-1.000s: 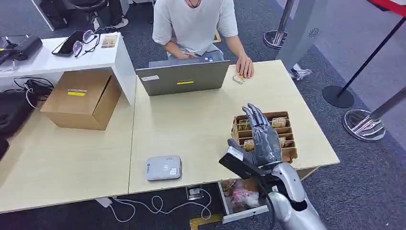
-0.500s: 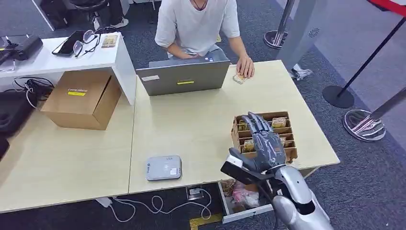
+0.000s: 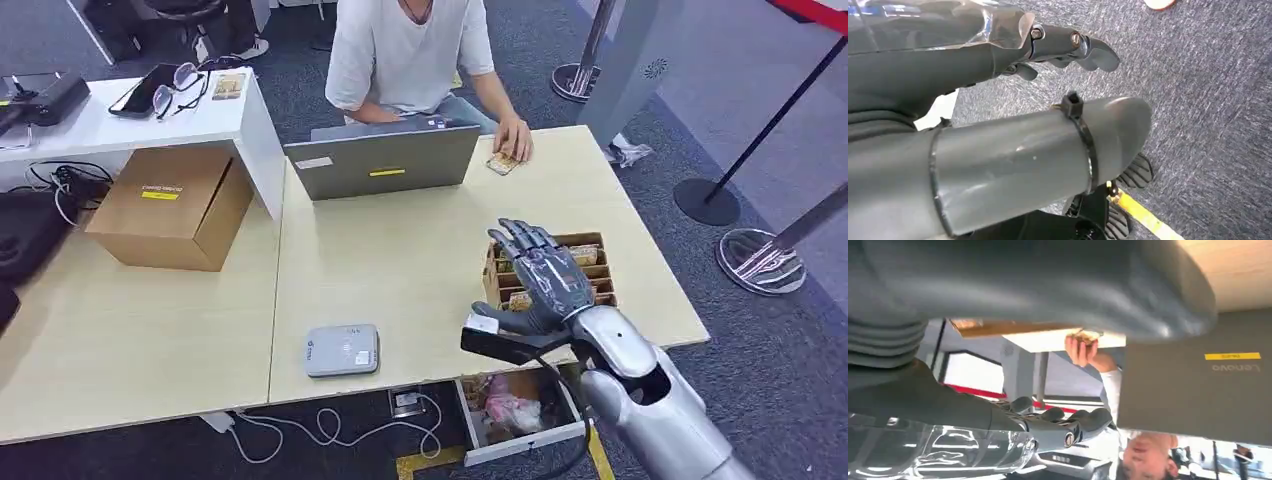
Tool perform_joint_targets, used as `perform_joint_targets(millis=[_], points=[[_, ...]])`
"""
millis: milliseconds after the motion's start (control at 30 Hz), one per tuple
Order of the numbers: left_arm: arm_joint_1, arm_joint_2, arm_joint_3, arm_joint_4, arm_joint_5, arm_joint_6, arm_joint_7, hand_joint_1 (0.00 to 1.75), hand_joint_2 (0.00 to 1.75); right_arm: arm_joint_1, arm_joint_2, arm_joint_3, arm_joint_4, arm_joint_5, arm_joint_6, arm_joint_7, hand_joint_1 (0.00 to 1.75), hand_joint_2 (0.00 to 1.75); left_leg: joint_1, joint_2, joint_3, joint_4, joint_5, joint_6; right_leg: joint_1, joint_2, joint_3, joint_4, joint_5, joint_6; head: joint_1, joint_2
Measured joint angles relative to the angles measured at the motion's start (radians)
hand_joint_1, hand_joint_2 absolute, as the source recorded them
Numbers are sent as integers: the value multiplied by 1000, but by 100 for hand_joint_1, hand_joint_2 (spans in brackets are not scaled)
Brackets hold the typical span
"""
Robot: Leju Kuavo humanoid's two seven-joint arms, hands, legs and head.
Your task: Pass the card to the sensor for recognition and then transmit it.
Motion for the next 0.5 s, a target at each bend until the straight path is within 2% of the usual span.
perform_joint_targets(millis=[167, 500], points=[[2, 0, 0, 0, 11, 0, -3, 0, 0, -103, -34, 79, 62, -43, 1, -3, 0, 175, 0, -1, 0, 0, 0, 0, 0, 0, 0, 0, 0, 0, 0, 0], [7, 0, 0, 0, 27, -11, -16, 0, 0, -189, -76, 159, 121, -93, 8, 22, 0, 175, 0, -1, 0, 0, 0, 0, 0, -1, 0, 0, 0, 0, 0, 0]])
